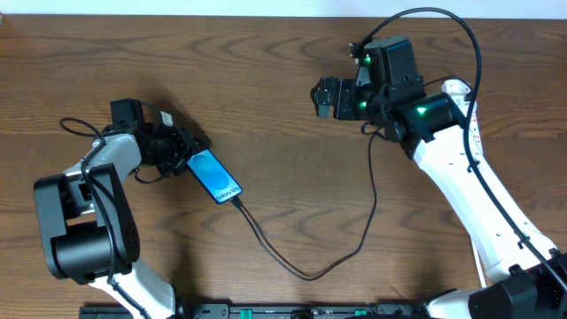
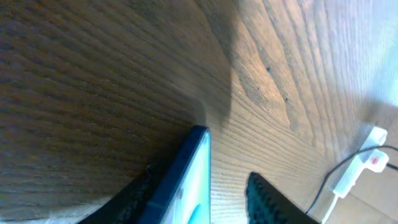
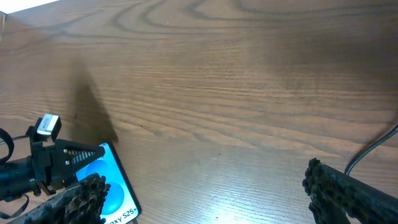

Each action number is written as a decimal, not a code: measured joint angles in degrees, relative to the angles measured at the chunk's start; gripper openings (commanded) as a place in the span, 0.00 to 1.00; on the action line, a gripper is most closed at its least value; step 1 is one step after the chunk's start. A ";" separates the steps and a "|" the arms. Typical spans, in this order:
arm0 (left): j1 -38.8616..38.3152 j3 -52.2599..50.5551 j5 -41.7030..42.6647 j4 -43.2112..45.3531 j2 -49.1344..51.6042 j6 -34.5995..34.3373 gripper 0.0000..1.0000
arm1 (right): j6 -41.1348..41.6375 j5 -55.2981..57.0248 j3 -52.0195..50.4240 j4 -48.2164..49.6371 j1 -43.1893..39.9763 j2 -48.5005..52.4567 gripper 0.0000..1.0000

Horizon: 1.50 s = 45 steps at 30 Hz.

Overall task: Plug charger to phone and switch on socket
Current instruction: 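Lower the phone flat onto the table with the left gripper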

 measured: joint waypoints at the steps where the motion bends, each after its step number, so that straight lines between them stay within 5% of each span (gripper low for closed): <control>1: 0.00 0.07 0.09 -0.24 -0.07 0.00 0.57 | 0.00 0.00 -0.02 0.02 0.00 0.00 0.99; 7: -0.07 0.57 0.74 -2.34 -0.68 0.13 0.77 | 0.00 0.00 -0.02 0.00 0.00 0.00 0.99; 20: -0.04 1.07 1.66 -4.52 -1.03 0.09 0.90 | 0.00 0.00 0.00 -0.22 0.00 0.00 0.99; 45: -0.07 1.38 -0.96 -11.93 -1.86 -2.05 0.92 | -0.17 0.00 -0.02 -0.74 -0.02 0.00 0.99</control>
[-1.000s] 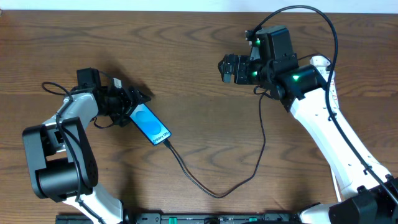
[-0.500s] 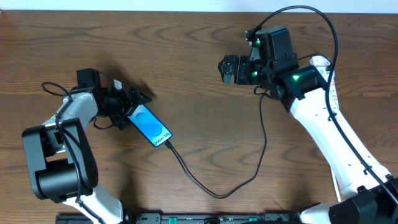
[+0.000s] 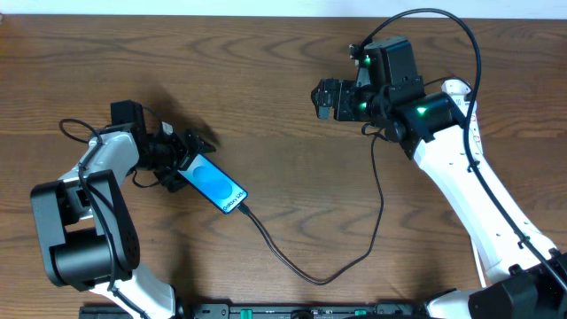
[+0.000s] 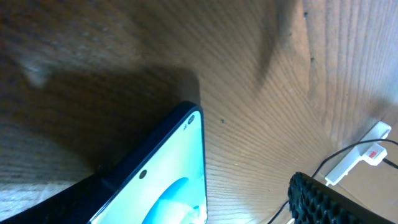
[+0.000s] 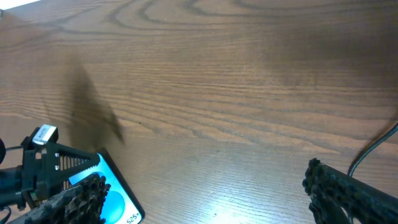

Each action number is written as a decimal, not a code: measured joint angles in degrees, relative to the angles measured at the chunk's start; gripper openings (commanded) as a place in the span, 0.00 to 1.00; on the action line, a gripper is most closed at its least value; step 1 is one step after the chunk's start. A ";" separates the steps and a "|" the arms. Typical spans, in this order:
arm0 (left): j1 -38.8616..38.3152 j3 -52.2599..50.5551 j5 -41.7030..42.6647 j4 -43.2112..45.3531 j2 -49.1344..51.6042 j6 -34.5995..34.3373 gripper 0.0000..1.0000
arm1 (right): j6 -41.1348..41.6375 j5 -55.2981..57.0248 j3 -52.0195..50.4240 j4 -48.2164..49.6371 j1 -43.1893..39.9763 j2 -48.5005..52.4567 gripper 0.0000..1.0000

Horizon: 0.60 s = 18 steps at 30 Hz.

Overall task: Plug charger to phone and switch on socket
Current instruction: 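Lower the phone flat onto the table with the left gripper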

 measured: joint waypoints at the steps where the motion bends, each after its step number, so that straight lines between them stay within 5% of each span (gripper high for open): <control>1: 0.00 0.00 -0.17 -0.15 0.00 -0.04 0.92 | 0.00 0.00 0.00 0.00 0.02 0.00 0.99; 18: 0.00 0.37 -2.60 -1.95 -0.28 -1.49 0.92 | -0.02 0.00 0.00 0.00 0.02 0.00 0.99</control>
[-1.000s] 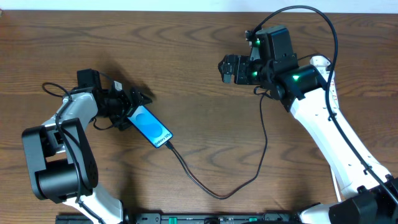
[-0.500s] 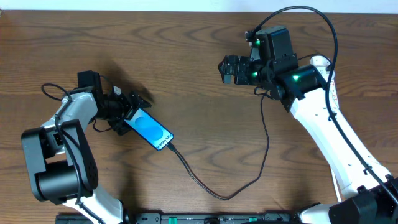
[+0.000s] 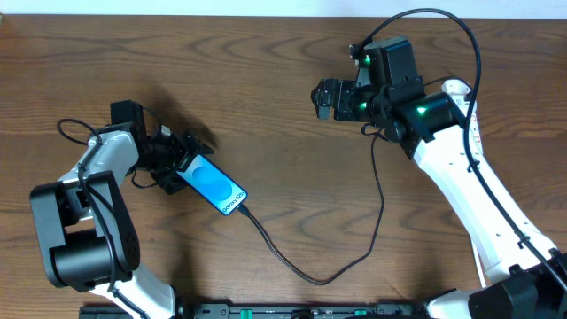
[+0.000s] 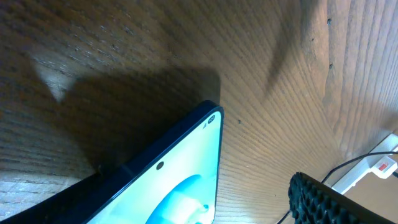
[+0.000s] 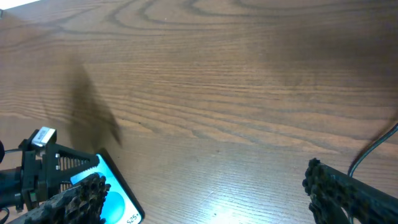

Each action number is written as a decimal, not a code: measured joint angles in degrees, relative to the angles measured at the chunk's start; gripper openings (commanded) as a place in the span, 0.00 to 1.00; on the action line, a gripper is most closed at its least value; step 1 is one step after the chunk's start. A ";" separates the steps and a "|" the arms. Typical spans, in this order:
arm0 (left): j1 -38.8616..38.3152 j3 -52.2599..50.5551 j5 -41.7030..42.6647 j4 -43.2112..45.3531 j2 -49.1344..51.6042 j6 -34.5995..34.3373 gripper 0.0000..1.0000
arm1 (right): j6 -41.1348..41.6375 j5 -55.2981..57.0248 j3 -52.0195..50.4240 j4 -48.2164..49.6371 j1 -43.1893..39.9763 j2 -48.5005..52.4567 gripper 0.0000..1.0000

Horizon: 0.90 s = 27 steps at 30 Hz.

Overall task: Plug charger to phone and switch on socket
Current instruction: 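Lower the phone flat onto the table with the left gripper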

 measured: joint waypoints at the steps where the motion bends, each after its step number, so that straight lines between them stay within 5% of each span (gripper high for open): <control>1: 0.00 0.00 -0.04 -0.07 0.00 0.00 0.92 | 0.00 0.00 0.00 -0.02 0.00 0.00 0.99; 27: 0.00 0.63 -4.68 -5.31 -0.35 1.75 0.92 | -0.22 0.07 0.00 -0.33 0.00 0.00 0.99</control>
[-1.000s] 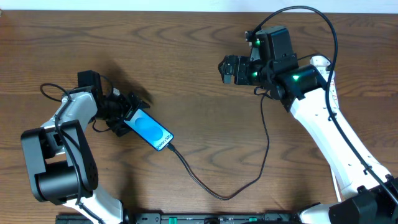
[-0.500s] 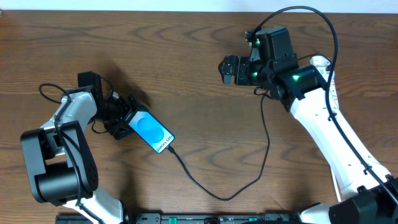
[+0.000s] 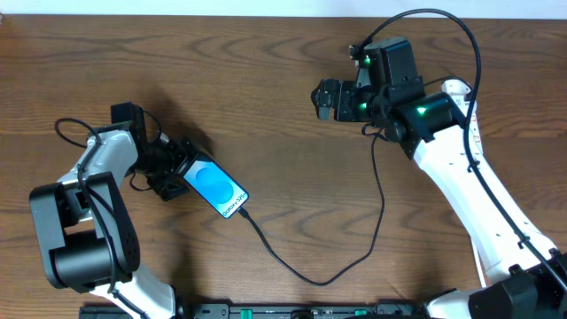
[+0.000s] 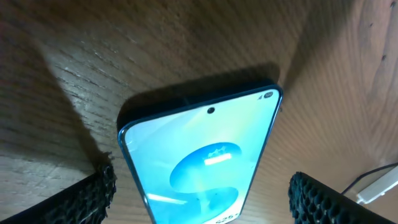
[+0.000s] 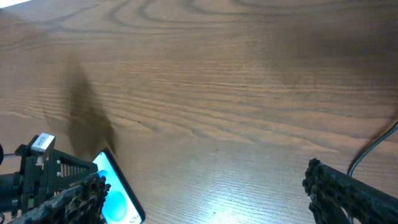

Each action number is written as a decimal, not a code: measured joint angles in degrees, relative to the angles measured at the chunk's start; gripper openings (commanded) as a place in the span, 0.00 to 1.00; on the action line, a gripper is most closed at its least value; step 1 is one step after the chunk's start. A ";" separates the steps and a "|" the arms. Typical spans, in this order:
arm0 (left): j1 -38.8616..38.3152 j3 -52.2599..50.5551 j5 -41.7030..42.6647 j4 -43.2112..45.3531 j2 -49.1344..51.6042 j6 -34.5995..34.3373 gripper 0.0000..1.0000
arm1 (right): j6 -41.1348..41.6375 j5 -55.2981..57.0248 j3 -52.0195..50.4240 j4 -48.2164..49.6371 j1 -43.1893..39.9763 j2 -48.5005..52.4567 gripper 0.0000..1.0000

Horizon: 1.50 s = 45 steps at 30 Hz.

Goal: Plug charger to phone and switch on socket

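The phone (image 3: 219,188) lies flat on the wooden table with its blue screen lit, left of centre. A black charger cable (image 3: 306,275) is plugged into its lower end and loops right, then up under the right arm. My left gripper (image 3: 177,170) is open at the phone's top end. In the left wrist view the phone (image 4: 199,155) lies between the spread fingers (image 4: 311,199), touching neither; my left gripper (image 4: 202,186) holds nothing. My right gripper (image 3: 324,97) hovers open and empty at upper right. A white piece (image 4: 376,191) on a cable shows far off; no switch is visible.
The right wrist view looks across bare wood to the phone (image 5: 118,190) and the left arm's fingers (image 5: 43,168); my right gripper (image 5: 202,186) is far from them. The far table edge (image 3: 266,18) runs along the top. A black rail (image 3: 266,312) lines the front edge.
The phone, seen steeply tilted against the left finger, now lies flat and centred between the open left fingers. The left gripper has shifted slightly toward the front. The right arm has not moved.
The left fingers stood close on the phone's top edge, the cable plugged in. Then the fingers were spread wide with the phone a little nearer the front. It then stayed by the open fingers, and now rests flat between them. The right gripper hovered open throughout.
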 measured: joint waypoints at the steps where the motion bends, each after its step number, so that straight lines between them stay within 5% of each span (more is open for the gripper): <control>1: -0.02 0.15 -0.44 -0.42 0.00 0.76 0.92 | 0.00 0.13 0.00 0.00 0.00 0.00 0.99; 13: -0.98 3.96 -6.36 -7.39 -9.64 13.75 0.92 | -0.02 1.18 0.00 0.07 0.00 0.00 0.99; 22: -13.94 8.90 -21.70 -18.34 -22.60 20.87 0.92 | -0.04 1.66 0.02 0.26 0.00 0.00 0.99; 30: -25.07 8.90 -27.34 -17.18 -35.23 22.45 0.92 | -0.31 2.08 0.00 -1.29 0.00 0.00 0.99; 45: -25.57 8.92 -29.44 -15.87 -44.96 22.53 0.93 | -0.44 2.27 0.00 -6.10 0.00 0.00 0.99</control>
